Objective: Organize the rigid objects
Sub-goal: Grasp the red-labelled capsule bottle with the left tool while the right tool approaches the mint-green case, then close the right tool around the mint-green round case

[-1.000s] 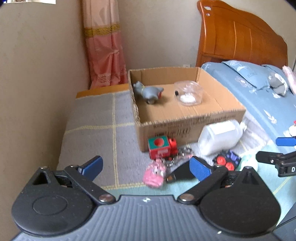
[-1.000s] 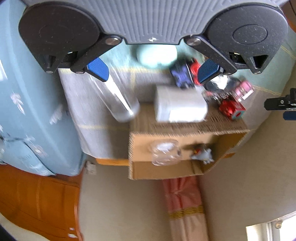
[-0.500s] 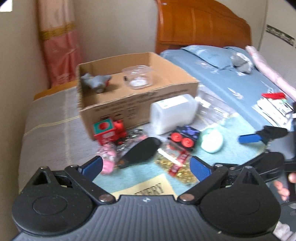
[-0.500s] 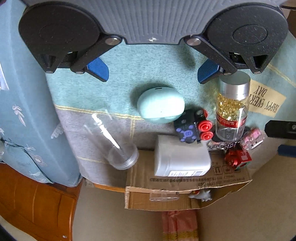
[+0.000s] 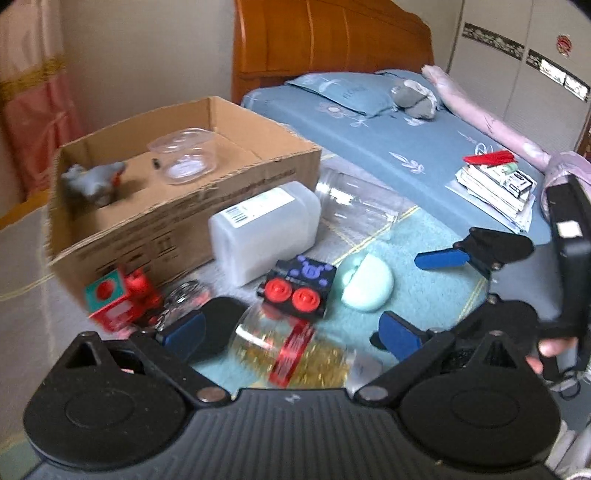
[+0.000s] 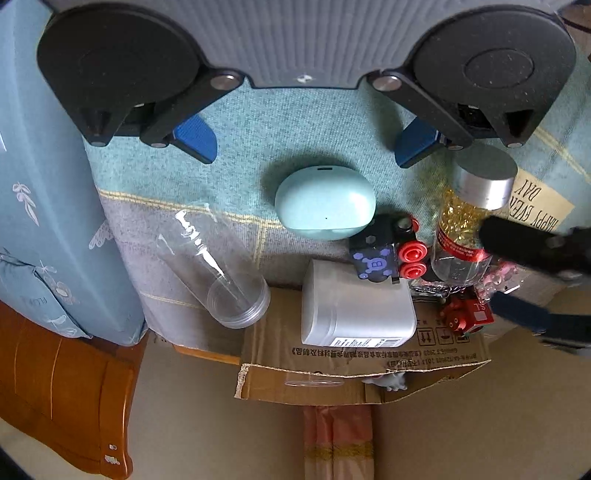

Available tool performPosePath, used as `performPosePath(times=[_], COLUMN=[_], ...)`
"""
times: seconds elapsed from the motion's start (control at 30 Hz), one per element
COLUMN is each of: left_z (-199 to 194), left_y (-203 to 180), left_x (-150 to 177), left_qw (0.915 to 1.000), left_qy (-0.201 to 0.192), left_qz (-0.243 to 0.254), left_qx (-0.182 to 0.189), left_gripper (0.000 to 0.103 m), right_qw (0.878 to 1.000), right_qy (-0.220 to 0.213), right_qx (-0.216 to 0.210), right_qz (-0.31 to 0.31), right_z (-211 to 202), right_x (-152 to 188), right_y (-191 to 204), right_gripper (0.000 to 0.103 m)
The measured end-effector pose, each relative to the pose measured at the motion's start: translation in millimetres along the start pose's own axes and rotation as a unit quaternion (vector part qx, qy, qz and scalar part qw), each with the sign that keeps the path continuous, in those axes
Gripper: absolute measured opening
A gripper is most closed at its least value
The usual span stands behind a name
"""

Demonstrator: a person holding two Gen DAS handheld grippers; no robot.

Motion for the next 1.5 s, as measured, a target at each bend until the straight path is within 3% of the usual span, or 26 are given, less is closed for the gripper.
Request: performPosePath(times=[0.2,0.47,0.73,0.87,1.2,1.5], left_z=[21,2,20,21,-13,-42], left_y=[-3,-16,-30,-30,-9,20], left_x=[3,21,26,30,52,74], left_qw=[0.9986,0.9960,0.9966,0.9965,0.9962,0.9858], left_qy=[0.036,0.061,0.060,0.057,0.063,0.057], left_qz=[-0.003,0.035,0.057,0.058,-0.016,-0.076], left_qx=[0.038,0.055,-0.001,-0.019,-0.058,-0.139], left_gripper=[0.099,0.099,0.099,0.094,0.094,0.094], right_qw=[1.000,1.000,1.000,1.000,1.000,0.999], right_qy=[0.001,-0.004,-0.002,0.000,-0.002,-0.006], right_qx=[0.000,-0.001,0.003,0.002,-0.007,-0.033], right_qz=[0.002,0.002,0.004,0.004,-0.005,-0.027], right_z=[-3,-5,-7,-9,-2,21], right_x=[2,5,7,8,3,-14], right_y=[-7,-12,-15,-18,-6,16], right_gripper=[0.103,0.103,0.103,0.103,0.103,0.103])
Point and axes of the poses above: each gripper's, at about its wrist camera, not at the fingertips, and z roughly the way its jaws point, y to its left, x to its underside, the point moved 3 cm from there along z, roughly the way its jaws point, and after that the axes turned 8 degrees about -y, right-handed, at the moved point
